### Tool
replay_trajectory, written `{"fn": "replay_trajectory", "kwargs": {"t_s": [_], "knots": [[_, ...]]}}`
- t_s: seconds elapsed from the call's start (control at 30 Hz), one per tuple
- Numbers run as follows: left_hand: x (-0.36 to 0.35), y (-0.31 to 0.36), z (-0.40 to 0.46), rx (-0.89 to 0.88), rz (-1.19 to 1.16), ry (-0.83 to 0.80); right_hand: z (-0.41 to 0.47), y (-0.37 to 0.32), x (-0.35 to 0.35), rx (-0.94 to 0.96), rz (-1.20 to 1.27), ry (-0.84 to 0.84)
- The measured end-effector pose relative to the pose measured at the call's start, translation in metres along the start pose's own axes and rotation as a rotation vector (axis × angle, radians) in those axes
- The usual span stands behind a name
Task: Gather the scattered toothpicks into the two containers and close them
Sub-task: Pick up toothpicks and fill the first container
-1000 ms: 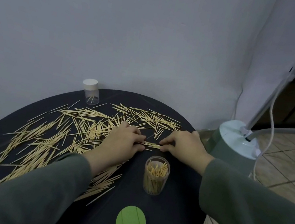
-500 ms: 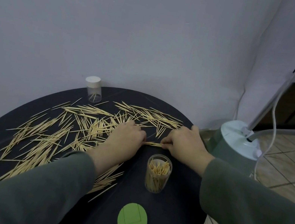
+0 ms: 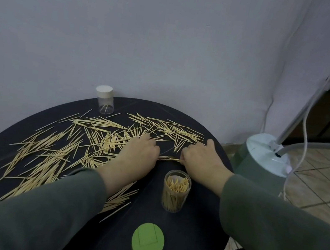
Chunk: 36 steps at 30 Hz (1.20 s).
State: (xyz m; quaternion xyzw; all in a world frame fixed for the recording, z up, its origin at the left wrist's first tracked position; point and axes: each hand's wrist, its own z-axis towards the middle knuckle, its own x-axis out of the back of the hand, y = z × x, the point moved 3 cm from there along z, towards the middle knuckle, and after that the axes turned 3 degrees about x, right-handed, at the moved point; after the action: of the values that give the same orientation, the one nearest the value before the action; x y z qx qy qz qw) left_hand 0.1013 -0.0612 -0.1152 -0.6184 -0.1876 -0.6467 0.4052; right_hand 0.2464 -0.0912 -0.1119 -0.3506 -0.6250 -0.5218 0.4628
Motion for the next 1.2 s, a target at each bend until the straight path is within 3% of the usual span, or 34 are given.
{"fn": "replay_trajectory", "kwargs": {"t_s": [0.23,0.47,0.67,0.87,1.0,1.2], "knots": [[-0.001,-0.003,-0.004,0.025,-0.040,0.030,-0.003,-0.001,0.001,0.009,-0.029,0.031],[0.006,-0.007,-0.011,0.102,-0.266,0.137,-0.009,-0.004,0.001,0.024,0.016,0.040],[0.019,-0.012,-0.016,0.332,-0.839,0.094,-0.013,0.011,0.011,-0.159,0.614,0.230],[0.043,-0.007,-0.025,0.381,-1.332,0.136,-0.027,0.016,0.031,-0.105,1.186,0.298],[0.054,0.001,-0.033,0.337,-1.439,0.161,-0.034,0.018,0.041,-0.034,1.353,0.358],[0.059,0.009,-0.048,0.199,-1.366,0.099,-0.048,0.016,0.036,0.182,1.410,0.204]]}}
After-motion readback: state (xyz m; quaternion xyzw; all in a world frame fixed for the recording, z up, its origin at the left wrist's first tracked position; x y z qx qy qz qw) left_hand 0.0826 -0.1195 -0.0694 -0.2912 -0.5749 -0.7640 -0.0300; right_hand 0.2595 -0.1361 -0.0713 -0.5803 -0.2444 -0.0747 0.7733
